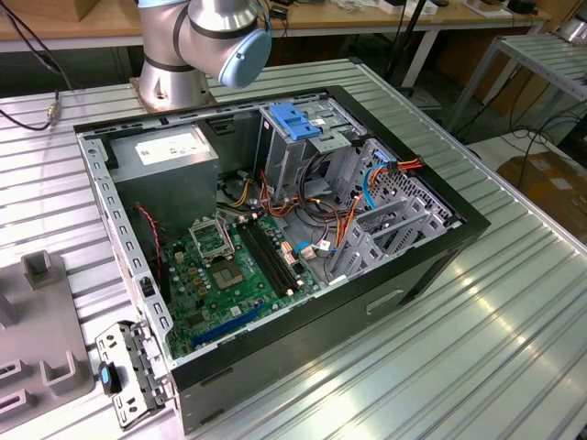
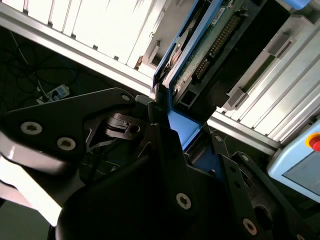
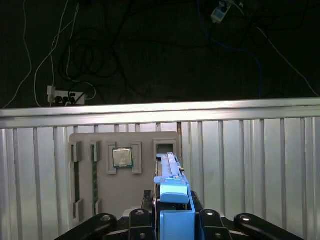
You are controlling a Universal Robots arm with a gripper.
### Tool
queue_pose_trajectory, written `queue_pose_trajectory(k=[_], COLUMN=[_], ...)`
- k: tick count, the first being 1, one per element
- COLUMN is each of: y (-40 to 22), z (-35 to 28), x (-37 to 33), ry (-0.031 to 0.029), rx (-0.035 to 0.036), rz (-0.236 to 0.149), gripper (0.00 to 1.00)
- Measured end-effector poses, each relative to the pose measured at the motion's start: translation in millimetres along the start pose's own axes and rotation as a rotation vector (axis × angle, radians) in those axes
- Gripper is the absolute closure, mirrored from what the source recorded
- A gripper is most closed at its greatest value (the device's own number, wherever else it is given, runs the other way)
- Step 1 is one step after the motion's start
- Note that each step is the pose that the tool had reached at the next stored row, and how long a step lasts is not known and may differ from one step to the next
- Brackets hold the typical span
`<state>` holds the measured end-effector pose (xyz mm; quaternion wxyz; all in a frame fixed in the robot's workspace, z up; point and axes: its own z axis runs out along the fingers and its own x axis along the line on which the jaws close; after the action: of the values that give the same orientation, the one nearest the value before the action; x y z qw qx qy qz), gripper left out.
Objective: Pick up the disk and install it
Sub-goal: 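Pick up the disk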
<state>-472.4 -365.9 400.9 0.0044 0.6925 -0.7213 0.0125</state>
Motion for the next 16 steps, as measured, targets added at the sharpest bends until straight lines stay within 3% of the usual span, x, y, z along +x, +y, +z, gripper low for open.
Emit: queue_pose_trajectory(k=[16], y=[-0.1], z=[-8.6], x=[0.2], ry=[0.0], rx=[0.0], rz=[0.0], gripper=[0.63])
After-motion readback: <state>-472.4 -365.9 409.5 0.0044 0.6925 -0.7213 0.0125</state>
